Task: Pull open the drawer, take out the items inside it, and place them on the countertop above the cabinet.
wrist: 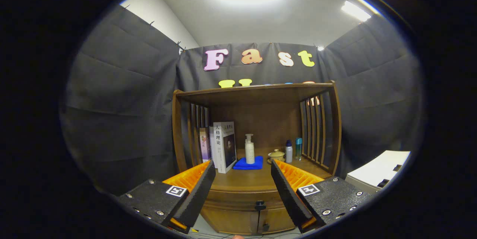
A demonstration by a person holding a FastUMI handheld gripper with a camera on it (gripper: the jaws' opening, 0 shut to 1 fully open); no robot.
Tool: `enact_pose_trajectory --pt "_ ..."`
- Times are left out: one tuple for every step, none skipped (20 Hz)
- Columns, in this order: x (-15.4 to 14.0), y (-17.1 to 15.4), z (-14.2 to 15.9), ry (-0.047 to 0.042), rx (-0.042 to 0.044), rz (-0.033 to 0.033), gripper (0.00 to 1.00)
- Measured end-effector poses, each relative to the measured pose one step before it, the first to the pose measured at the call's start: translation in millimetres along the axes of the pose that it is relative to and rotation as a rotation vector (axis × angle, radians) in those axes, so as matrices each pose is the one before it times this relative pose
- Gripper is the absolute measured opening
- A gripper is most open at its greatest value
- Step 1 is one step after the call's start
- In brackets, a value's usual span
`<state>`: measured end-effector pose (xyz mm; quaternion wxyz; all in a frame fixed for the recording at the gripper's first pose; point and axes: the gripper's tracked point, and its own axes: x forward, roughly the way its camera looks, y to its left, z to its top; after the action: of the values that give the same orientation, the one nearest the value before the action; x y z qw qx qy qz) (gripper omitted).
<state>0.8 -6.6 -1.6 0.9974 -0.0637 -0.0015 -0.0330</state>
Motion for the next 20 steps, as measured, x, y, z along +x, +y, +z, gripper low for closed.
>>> enact_pose_trajectory --pt "0.05 -0.63 0.21 -0.00096 -0.01479 -0.00558 0.93" --pt "0.46 -0.16 -2.16 0.00202 -0.0068 -0.00289 0.93" --pt "0.27 0.14 -1.14 0.00215 -0.00131 -0.00108 0.93" --pt "0.04 -1.43 -0.07 0.00246 -0.0012 -0.00055 0.93" --pt "1.32 -1.16 0.74 -0.00093 -0.00251 0.00234 0.93" --pt "0.75 -2.36 -1.17 -0.00079 -0.00589 -0.00257 0.93" --pt "2.24 -5.79 -2.47 -0.00053 -0.01169 -0.00986 0.93" --pt "2.75 -5.1 -4.32 0.0038 -0.01383 -0.00808 0.93" --pt "4.72 -3.77 -5.73 0.00834 -0.00702 -0.00326 0.93" --pt "4.39 -3.01 -8.04 0.01242 0.00403 -0.00713 0.93" --pt "4.2 -2.62 -8.33 0.01201 0.0141 -0.00894 0.93" --pt "4.82 2.44 -6.99 0.0084 0.01156 0.00593 0.93" --pt "5.53 0.84 -8.22 0.008 0.00731 0.00036 0.93" --pt "4.38 -1.62 -10.66 0.0076 0.00274 -0.00194 0.93" --pt "4.74 -1.0 -11.44 0.00833 -0.0027 -0.00601 0.93" --pt "4.93 -1.04 -14.65 0.01271 -0.00194 -0.00717 0.93" --pt "4.97 0.26 -13.38 0.01256 -0.00106 -0.00857 0.93" --pt "5.46 2.05 -15.71 0.02054 -0.00394 -0.00233 0.93" --pt "6.23 1.28 -14.68 0.01902 -0.00726 -0.00409 0.93" --pt "5.82 0.29 -14.27 0.02137 -0.00703 -0.00332 0.93"
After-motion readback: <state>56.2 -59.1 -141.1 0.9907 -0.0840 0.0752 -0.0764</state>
